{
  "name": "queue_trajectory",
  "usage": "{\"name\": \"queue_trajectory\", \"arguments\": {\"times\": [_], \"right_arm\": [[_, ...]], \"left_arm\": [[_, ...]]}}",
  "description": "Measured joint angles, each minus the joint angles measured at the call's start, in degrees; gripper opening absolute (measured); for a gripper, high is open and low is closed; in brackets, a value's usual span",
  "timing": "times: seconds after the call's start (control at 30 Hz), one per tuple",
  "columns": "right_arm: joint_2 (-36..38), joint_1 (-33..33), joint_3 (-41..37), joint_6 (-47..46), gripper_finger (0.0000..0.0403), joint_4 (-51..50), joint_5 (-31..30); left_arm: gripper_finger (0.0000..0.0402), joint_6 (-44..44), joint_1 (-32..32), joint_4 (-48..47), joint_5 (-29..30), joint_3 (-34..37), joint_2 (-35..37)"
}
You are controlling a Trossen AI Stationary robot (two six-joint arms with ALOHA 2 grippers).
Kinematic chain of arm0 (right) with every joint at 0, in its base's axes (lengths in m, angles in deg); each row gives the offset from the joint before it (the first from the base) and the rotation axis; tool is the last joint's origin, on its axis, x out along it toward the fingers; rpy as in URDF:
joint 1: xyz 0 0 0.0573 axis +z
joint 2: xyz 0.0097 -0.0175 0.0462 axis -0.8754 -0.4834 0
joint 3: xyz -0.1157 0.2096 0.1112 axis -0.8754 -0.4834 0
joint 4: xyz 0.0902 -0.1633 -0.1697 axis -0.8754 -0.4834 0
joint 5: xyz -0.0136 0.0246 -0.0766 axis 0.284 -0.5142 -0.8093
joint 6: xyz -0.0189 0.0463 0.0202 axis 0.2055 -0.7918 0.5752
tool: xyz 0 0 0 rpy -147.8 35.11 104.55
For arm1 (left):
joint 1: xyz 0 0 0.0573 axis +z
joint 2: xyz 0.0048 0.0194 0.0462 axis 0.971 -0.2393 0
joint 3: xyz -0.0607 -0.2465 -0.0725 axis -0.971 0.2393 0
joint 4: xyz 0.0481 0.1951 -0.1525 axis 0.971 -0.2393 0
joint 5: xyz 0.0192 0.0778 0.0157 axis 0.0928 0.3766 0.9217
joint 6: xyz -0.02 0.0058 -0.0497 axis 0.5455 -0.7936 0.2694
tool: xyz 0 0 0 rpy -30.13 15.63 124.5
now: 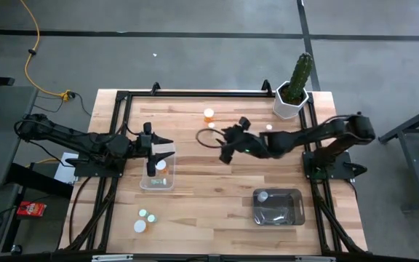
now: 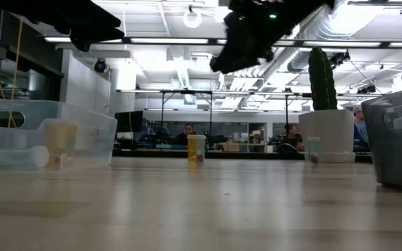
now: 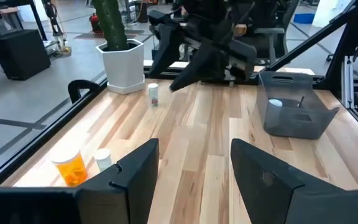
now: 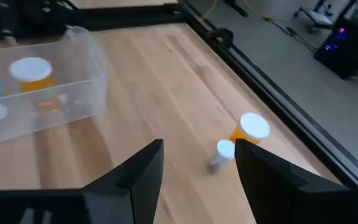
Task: Pick and place medicine bottles into bin by pill shape (circle, oval)
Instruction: Put the top right blue tablet bottle into the black bin
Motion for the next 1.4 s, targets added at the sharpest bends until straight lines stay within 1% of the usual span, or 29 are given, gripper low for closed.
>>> {"name": "queue_trajectory", "arguments": {"times": [0.1,0.2,0.3,0.4,0.7,0.83,0.87,0.93,1.1,1.2,1.3,1.33,1.4], "right_arm": [[6.2,-0.7,-7.2,-2.3,0.0193,6.1,0.9],[11.5,-1.5,-13.7,-1.8,0.0193,15.7,5.5],[14.5,-1.4,-18.7,1.9,0.0193,24.7,11.1],[15.9,-1.3,-21.7,4.5,0.0193,30.6,14.4],[15.8,-1.3,-21.7,5.0,0.0193,32.0,14.6],[15.8,-1.3,-21.7,4.9,0.0193,32.0,14.6],[15.8,-1.3,-21.7,4.9,0.0193,32.0,14.6],[15.8,-1.3,-21.7,4.9,0.0193,32.0,14.6],[15.8,-1.3,-21.7,5.0,0.0193,32.0,14.6],[15.7,-1.3,-21.7,5.0,0.0193,32.0,14.6],[15.7,-1.3,-21.6,5.0,0.0193,32.0,14.6],[15.7,-1.3,-21.6,5.0,0.0193,32.0,14.6],[15.7,-1.3,-21.6,5.0,0.0193,32.0,14.6]], "left_arm": [[0.0188,0.0,0.0,0.0,0.0,0.0,0.0],[0.0188,0.0,0.0,0.1,0.0,0.0,0.0],[0.0188,-1.2,0.0,0.1,0.0,0.0,0.0],[0.0188,-1.5,0.0,0.1,0.0,0.0,0.0],[0.0188,-1.4,0.0,0.2,0.0,0.0,-0.4],[0.0188,4.1,0.0,-0.5,0.0,-0.1,-1.5],[0.0188,5.4,0.0,-2.3,-0.1,-0.9,-1.9],[0.0188,8.0,0.0,-10.2,-2.0,-4.2,-3.1],[0.0188,17.3,-0.3,-38.2,-9.4,-16.6,-9.7],[0.0188,20.2,-1.5,-51.5,-14.2,-21.5,-15.0],[0.0188,20.6,-2.6,-58.3,-19.3,-22.9,-20.1],[0.0188,20.1,-2.9,-59.6,-20.3,-22.9,-21.5],[0.0188,19.1,-3.1,-60.5,-20.6,-22.9,-24.4]]}}
